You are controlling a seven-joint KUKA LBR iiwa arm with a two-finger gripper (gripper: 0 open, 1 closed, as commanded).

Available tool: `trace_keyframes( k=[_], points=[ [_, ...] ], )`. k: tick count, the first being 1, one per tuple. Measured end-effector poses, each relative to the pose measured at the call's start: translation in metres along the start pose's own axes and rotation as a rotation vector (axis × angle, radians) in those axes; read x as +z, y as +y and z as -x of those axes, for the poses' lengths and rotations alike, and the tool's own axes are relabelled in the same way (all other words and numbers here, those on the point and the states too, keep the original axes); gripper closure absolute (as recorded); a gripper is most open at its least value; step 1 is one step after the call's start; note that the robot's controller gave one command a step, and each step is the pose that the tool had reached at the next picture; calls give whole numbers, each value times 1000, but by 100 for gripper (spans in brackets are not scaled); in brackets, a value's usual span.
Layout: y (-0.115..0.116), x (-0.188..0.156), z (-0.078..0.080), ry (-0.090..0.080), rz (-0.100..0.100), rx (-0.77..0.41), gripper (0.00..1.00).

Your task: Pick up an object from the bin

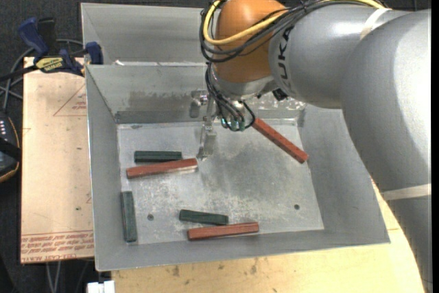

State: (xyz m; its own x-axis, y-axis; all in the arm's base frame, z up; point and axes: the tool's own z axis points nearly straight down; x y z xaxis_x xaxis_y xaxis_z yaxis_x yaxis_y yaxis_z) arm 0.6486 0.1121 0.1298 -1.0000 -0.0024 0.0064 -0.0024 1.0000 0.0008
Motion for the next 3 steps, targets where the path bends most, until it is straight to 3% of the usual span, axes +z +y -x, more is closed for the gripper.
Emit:
trace_keyframes(
  k=[1,2,3],
  points=[
    [62,62,-49,-3,1,-335,0],
    [60,60,-47,-8,0,-331,100],
    [109,-155,-27,-19,-1,-637,100]
  ],
)
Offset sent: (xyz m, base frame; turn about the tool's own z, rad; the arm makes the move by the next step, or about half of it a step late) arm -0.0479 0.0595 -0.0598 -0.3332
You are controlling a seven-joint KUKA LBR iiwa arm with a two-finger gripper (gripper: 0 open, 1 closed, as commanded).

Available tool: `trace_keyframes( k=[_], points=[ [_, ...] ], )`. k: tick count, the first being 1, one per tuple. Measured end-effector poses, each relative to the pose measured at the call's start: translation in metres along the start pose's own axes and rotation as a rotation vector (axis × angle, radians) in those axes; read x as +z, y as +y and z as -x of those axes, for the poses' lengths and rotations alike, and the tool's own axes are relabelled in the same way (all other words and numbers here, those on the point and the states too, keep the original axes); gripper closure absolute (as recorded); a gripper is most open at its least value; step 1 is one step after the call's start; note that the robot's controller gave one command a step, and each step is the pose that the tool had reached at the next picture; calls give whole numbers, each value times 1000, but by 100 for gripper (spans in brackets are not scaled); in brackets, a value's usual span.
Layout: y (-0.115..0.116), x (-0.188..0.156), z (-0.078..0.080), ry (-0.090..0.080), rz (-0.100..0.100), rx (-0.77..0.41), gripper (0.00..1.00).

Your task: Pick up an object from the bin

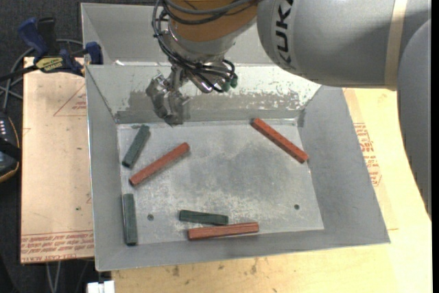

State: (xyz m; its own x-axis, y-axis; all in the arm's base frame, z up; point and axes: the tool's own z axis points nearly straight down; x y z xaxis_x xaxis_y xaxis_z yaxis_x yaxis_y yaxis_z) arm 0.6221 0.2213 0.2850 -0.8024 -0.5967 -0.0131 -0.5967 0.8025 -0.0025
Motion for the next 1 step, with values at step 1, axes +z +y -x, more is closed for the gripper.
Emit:
trace_keyframes(
  k=[1],
  points=[
    [0,5,-2,8,3,1,0]
  ],
)
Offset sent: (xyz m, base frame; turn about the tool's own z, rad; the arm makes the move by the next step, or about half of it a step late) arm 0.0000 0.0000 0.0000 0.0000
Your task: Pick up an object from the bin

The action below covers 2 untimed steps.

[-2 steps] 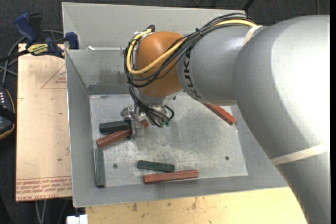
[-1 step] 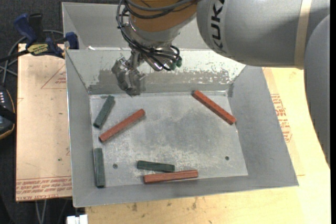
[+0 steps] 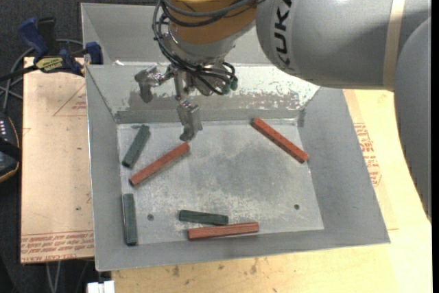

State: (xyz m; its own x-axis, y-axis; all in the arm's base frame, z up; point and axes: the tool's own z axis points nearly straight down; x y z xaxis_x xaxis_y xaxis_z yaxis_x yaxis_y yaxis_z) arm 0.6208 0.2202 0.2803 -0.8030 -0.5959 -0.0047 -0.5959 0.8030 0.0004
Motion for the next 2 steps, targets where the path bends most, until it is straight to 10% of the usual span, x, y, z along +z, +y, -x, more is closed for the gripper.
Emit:
trace_keyframes(
  k=[1,2],
  points=[
    [26,121,-69,12,5,-162,0],
    [-44,211,-56,4,1,-279,0]
  ],
)
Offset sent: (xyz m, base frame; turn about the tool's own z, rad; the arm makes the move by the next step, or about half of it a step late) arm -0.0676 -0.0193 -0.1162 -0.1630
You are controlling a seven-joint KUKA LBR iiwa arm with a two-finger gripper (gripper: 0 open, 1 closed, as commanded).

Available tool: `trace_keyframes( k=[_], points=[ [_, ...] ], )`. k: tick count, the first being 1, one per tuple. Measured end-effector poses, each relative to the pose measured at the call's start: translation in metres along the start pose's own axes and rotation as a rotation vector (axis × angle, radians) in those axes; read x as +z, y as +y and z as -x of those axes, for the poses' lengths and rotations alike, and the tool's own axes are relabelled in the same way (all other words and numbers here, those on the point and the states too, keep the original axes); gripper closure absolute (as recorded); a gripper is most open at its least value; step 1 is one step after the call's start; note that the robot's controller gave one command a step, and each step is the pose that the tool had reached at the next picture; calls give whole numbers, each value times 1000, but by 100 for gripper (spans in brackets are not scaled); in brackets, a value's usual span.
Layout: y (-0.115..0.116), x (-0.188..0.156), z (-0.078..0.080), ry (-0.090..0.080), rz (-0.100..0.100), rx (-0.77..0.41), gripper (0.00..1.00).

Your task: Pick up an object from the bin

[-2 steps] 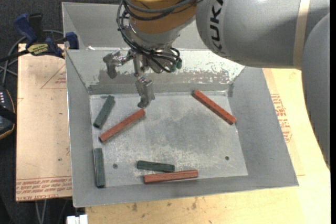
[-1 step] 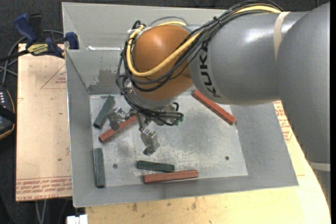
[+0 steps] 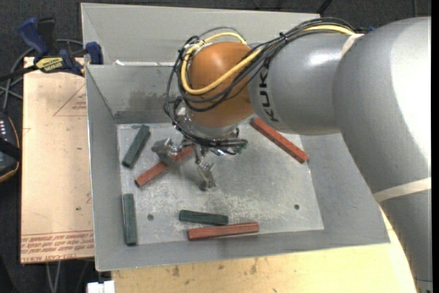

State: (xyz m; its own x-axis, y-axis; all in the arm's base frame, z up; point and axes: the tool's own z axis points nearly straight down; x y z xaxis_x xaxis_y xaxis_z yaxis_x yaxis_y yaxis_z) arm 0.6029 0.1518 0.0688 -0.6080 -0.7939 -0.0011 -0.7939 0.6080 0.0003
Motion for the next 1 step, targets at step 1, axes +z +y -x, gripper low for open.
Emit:
trace_keyframes(
  k=[1],
  points=[
    [25,-2,37,-5,-1,-53,0]
  ],
)
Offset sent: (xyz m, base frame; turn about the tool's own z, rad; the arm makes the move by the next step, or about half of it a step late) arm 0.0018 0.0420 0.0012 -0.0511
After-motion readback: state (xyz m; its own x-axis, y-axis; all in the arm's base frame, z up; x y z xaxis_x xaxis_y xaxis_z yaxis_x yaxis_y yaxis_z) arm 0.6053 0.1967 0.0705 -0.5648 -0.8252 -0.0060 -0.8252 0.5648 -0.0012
